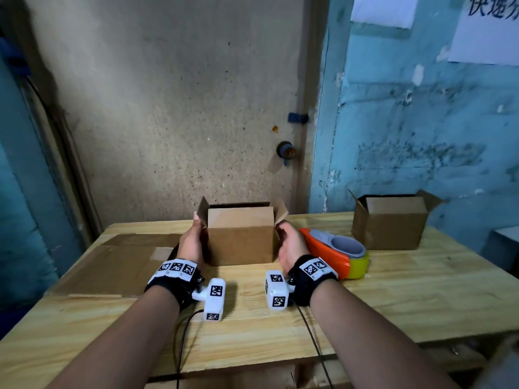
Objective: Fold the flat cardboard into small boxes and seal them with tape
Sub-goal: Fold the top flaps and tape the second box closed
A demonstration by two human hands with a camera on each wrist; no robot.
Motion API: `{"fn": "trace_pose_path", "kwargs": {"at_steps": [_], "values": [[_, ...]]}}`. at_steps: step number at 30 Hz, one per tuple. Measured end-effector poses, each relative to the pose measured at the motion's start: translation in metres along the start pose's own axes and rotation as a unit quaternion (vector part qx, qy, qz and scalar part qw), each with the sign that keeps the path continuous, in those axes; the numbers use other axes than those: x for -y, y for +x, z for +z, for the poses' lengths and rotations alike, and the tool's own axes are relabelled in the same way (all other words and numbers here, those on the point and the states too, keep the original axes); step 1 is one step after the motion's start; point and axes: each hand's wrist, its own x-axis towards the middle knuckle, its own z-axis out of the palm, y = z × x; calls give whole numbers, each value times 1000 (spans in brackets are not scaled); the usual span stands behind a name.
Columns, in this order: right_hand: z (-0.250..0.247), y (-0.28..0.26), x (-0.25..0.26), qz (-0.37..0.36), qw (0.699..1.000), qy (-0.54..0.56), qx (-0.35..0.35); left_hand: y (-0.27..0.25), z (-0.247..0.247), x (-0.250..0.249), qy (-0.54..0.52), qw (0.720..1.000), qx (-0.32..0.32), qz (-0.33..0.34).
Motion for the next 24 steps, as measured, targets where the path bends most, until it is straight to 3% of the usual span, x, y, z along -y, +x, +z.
{"fn": "trace_pose_path", "kwargs": {"at_steps": [10, 17, 22, 24], "values": [[-6, 10, -4, -8, 999, -20, -43, -17, 15, -16, -52, 998, -38, -3], [-4, -11, 10, 20, 998, 26, -44, -31, 11, -36, -150, 983, -17, -103], [-1, -15, 22, 41, 999, 16, -24, -39, 2, -38, -120, 985, -34, -116], [2, -19, 22, 41, 999, 12, -31, -46, 7, -37, -82, 992, -36, -85]]}}
